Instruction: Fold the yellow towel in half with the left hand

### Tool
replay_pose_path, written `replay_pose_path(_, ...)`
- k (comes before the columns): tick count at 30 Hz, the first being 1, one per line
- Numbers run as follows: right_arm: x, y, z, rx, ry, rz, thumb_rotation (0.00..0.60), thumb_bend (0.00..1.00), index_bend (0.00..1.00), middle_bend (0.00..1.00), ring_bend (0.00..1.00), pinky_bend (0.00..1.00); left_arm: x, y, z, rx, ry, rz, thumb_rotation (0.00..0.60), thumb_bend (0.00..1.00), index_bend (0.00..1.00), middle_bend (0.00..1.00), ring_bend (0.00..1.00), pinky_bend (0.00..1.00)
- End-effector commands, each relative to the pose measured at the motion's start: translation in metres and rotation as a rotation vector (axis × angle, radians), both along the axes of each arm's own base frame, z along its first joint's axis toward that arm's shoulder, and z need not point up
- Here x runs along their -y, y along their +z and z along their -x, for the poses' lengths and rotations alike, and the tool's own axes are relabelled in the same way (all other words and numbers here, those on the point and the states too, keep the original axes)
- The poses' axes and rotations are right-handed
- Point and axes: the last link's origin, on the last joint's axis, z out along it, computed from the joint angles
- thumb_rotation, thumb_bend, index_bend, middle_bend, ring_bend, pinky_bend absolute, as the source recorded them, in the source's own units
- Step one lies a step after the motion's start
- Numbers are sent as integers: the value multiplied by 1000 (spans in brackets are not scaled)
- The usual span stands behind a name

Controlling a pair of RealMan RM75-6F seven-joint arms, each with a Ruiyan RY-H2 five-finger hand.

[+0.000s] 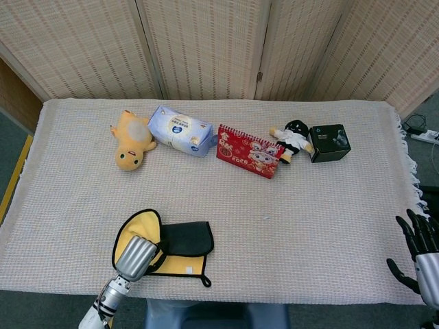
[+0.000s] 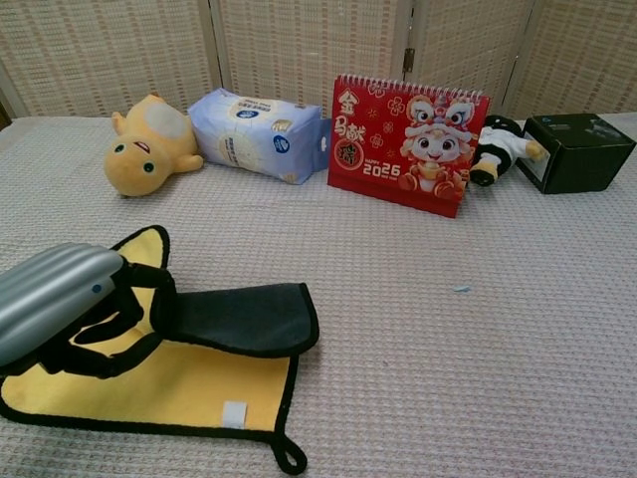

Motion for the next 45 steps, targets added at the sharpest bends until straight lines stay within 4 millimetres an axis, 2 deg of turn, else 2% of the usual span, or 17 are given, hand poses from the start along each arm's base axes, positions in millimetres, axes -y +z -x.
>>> replay_pose_path(1, 0, -1, 0, -1, 1, -2, 600, 325, 0, 0, 0, 0, 8, 1, 5, -1, 8, 4, 600, 488, 609, 1000, 1000, 1000)
replay_pose_path(27, 3, -9, -1, -17, -8, -24, 600, 325, 0, 0, 0, 0, 28, 4, 26, -18, 37, 52, 600, 487, 607, 1000, 1000, 1000)
replay_pose_path(30, 3, -10, -1, -17, -9, -25, 600, 325, 0, 0, 0, 0, 30, 4, 27, -19, 34, 59, 600, 487, 565, 1000, 1000, 1000)
replay_pose_path(38, 3, -9, -1, -18, -10, -22, 600, 326, 0, 0, 0, 0, 37, 9, 28, -16, 30, 74, 600, 486, 373, 1000, 1000, 1000)
replay_pose_path(45, 3, -10, -2, -18, -9, -27, 600, 325, 0, 0, 0, 0, 34, 21, 26, 9, 33, 35, 600, 486, 374, 1000, 1000, 1000)
